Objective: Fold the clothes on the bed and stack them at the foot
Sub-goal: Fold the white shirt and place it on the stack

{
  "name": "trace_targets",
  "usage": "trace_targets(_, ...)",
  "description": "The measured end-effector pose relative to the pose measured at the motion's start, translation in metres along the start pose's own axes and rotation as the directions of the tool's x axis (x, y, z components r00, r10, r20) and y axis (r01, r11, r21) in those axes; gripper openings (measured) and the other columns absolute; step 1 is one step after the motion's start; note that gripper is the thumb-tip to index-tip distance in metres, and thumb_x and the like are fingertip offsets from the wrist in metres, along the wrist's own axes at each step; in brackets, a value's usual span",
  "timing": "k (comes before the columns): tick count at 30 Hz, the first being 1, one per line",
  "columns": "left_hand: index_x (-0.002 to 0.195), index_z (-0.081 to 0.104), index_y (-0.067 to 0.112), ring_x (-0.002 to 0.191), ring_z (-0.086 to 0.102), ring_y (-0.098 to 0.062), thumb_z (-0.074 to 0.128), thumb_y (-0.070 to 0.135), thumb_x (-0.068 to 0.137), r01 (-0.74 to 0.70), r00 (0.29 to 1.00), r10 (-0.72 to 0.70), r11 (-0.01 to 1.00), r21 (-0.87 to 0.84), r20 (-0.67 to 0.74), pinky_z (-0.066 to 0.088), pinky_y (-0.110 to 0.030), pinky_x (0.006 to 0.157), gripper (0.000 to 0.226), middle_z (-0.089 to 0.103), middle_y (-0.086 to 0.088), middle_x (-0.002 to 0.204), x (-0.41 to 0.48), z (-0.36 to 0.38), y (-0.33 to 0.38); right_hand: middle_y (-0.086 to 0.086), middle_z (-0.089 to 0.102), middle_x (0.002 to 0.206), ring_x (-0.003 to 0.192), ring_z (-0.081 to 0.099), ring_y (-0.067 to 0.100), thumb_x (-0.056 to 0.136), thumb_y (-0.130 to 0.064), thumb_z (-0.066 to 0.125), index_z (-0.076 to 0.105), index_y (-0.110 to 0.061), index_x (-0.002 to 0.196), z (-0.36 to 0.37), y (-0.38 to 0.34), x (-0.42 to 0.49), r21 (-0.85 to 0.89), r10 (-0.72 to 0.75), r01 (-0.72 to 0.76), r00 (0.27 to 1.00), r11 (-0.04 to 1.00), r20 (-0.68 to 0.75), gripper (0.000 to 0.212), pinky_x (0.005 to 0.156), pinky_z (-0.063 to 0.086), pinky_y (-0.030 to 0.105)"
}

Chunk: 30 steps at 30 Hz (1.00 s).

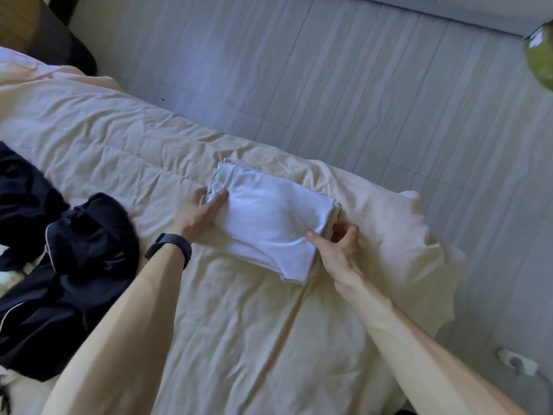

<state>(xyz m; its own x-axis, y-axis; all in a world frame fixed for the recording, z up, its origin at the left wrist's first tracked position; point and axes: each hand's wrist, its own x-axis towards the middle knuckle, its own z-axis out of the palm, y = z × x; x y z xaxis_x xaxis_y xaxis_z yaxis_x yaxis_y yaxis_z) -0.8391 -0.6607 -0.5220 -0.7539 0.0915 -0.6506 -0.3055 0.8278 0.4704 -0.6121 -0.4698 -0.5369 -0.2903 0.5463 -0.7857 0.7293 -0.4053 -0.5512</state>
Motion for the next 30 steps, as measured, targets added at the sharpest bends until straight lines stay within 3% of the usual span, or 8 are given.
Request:
trace_targets(5, 0.151, 0.040, 0.022, 0.133, 0.048, -0.029, 0.056, 0.066, 0.090, 0.024, 1.000, -0.025, 0.993, 0.116, 0.011, 0.040, -0.038, 0.105, 0.077, 0.047, -0.008, 0.151, -0.003, 0.004, 0.005, -0.001, 0.059, 0.116, 0.114, 0.060, 0.026, 0.079, -0.043, 0.083, 0.044, -0.017, 0.122, -0.002, 0.002, -0.008, -0.037, -0.060, 0.061, 0.998, 0.997, 0.029, 0.063, 0.095, 0.052, 0.042)
trace_targets(7, 0.155, 0.031, 0.022, 0.139, 0.040, -0.032, 0.050, 0.066, 0.093, -0.015, 0.993, 0.041, 0.974, 0.227, -0.110, 0.032, -0.043, 0.114, 0.078, 0.039, -0.013, 0.155, -0.015, 0.009, 0.007, 0.012, 0.054, 0.132, 0.127, 0.050, 0.032, 0.082, -0.038, 0.082, 0.045, -0.006, 0.134, 0.000, 0.000, -0.020, -0.208, -0.265, 0.243, 0.961, 0.947, -0.082, 0.071, 0.103, 0.045, 0.045)
trace_targets(10, 0.157, 0.029, 0.026, 0.149, 0.025, -0.025, 0.041, 0.065, 0.094, -0.267, 0.849, 0.449, 0.821, 0.505, -0.280, 0.018, -0.043, 0.120, 0.075, 0.027, -0.007, 0.163, -0.048, 0.020, 0.008, 0.021, 0.048, 0.146, 0.136, 0.044, 0.039, 0.089, -0.028, 0.072, 0.052, 0.002, 0.137, 0.013, -0.012, -0.042, -0.458, -0.738, 0.613, 0.656, 0.644, -0.160, 0.060, 0.110, 0.037, 0.049)
trace_targets(12, 0.157, 0.027, 0.033, 0.154, 0.015, -0.019, 0.035, 0.061, 0.097, -0.437, 0.757, 0.640, 0.649, 0.623, -0.137, 0.008, -0.043, 0.123, 0.067, 0.020, 0.000, 0.166, -0.060, 0.031, 0.008, 0.018, 0.048, 0.152, 0.141, 0.043, 0.037, 0.093, -0.029, 0.061, 0.056, -0.002, 0.140, 0.033, -0.024, -0.045, -0.548, -0.865, 0.710, 0.498, 0.442, -0.052, 0.054, 0.115, 0.031, 0.052)
trace_targets(13, 0.158, 0.025, 0.036, 0.155, 0.010, -0.018, 0.031, 0.059, 0.098, -0.491, 0.745, 0.667, 0.583, 0.648, -0.035, 0.003, -0.045, 0.123, 0.064, 0.015, 0.001, 0.168, -0.060, 0.037, 0.008, 0.014, 0.044, 0.156, 0.146, 0.039, 0.033, 0.096, -0.031, 0.055, 0.054, -0.006, 0.144, 0.045, -0.029, -0.044, -0.582, -0.877, 0.722, 0.480, 0.374, 0.032, 0.055, 0.118, 0.024, 0.052)
trace_targets(17, 0.155, 0.009, 0.047, 0.155, -0.006, -0.018, 0.021, 0.055, 0.102, -0.504, 0.799, 0.574, 0.476, 0.721, 0.179, -0.003, -0.055, 0.122, 0.055, -0.002, 0.007, 0.168, -0.036, 0.056, 0.001, 0.005, 0.028, 0.167, 0.156, 0.020, 0.023, 0.102, -0.044, 0.051, 0.041, -0.020, 0.156, 0.067, -0.019, -0.013, -0.699, -0.804, 0.681, 0.531, 0.218, 0.267, 0.061, 0.125, 0.010, 0.051)
trace_targets(26, 0.157, 0.013, 0.049, 0.155, -0.005, -0.025, 0.012, 0.070, 0.097, -0.527, 0.690, 0.711, 0.367, 0.767, 0.134, -0.005, -0.058, 0.121, 0.064, 0.005, 0.007, 0.169, 0.010, 0.084, -0.041, 0.013, 0.017, 0.169, 0.157, 0.012, 0.032, 0.091, -0.079, 0.038, 0.028, -0.027, 0.161, 0.071, 0.045, 0.041, -0.739, -0.838, 0.667, 0.455, 0.097, 0.301, 0.087, 0.126, 0.010, 0.049)
trace_targets(30, 0.155, 0.006, 0.053, 0.155, -0.010, -0.022, 0.013, 0.071, 0.096, -0.509, 0.754, 0.634, 0.397, 0.764, 0.172, -0.013, -0.054, 0.121, 0.062, 0.000, 0.009, 0.169, 0.006, 0.080, -0.032, 0.013, 0.015, 0.170, 0.157, 0.010, 0.032, 0.092, -0.077, 0.039, 0.023, -0.026, 0.162, 0.070, 0.043, 0.042, -0.749, -0.824, 0.658, 0.462, 0.071, 0.328, 0.088, 0.126, 0.006, 0.048)
